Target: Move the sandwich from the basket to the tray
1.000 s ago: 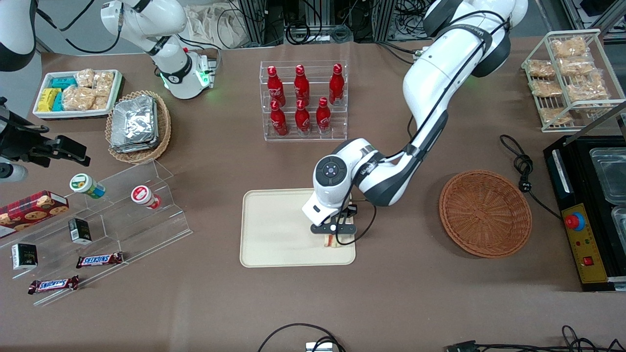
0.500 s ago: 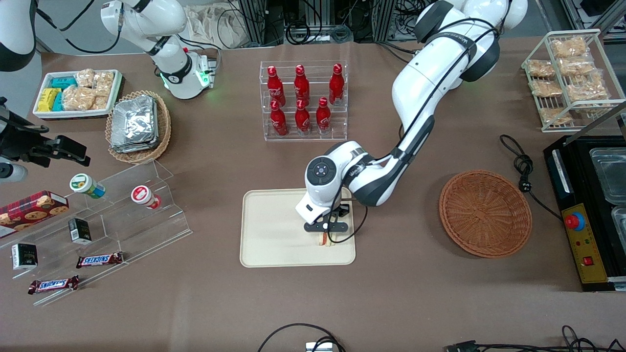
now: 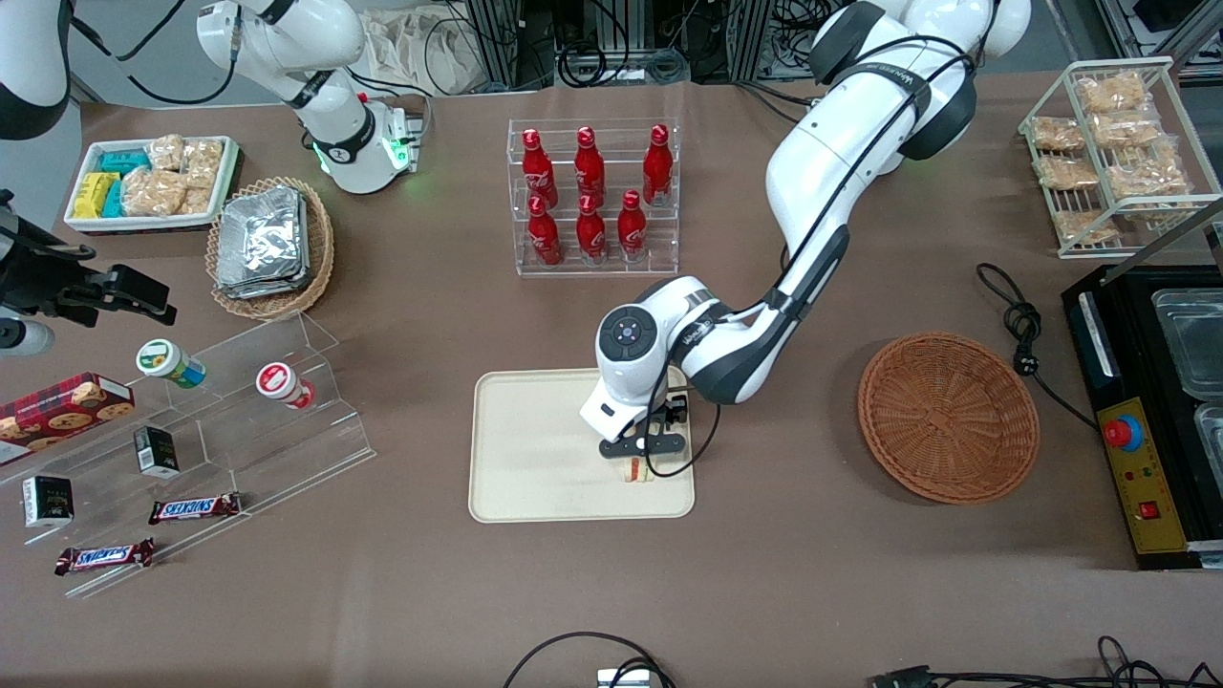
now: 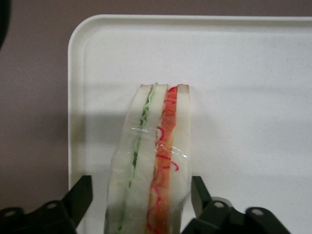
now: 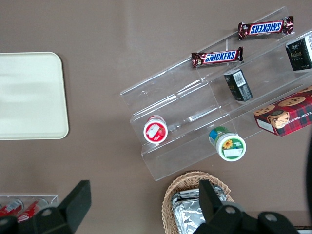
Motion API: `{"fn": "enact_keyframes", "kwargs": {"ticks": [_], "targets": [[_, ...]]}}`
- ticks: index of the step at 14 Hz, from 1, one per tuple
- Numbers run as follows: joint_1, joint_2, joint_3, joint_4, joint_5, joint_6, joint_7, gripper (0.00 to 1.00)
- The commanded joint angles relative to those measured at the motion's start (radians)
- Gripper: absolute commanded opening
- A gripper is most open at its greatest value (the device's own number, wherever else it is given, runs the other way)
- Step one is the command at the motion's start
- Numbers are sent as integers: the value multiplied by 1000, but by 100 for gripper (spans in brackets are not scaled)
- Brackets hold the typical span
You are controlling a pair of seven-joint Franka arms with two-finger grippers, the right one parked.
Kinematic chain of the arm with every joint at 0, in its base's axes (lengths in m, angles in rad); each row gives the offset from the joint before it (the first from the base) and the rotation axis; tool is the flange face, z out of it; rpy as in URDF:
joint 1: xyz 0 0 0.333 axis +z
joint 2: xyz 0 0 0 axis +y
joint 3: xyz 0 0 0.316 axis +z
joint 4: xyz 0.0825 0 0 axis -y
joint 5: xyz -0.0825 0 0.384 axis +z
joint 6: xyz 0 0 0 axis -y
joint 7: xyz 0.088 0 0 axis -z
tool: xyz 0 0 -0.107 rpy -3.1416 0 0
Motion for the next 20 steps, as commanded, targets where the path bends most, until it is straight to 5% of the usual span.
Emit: {"fn": "enact_keyframes", "kwargs": {"ticks": [1,10,16,20], "targets": [[-7,3,8,36,22,-4,-34,100],[97,-184,5,38,4,-166,-72,100],[261,-340,5,24,-8,-338,-52,100],[384,-474,2,-98,-111,-352,35,100]]}}
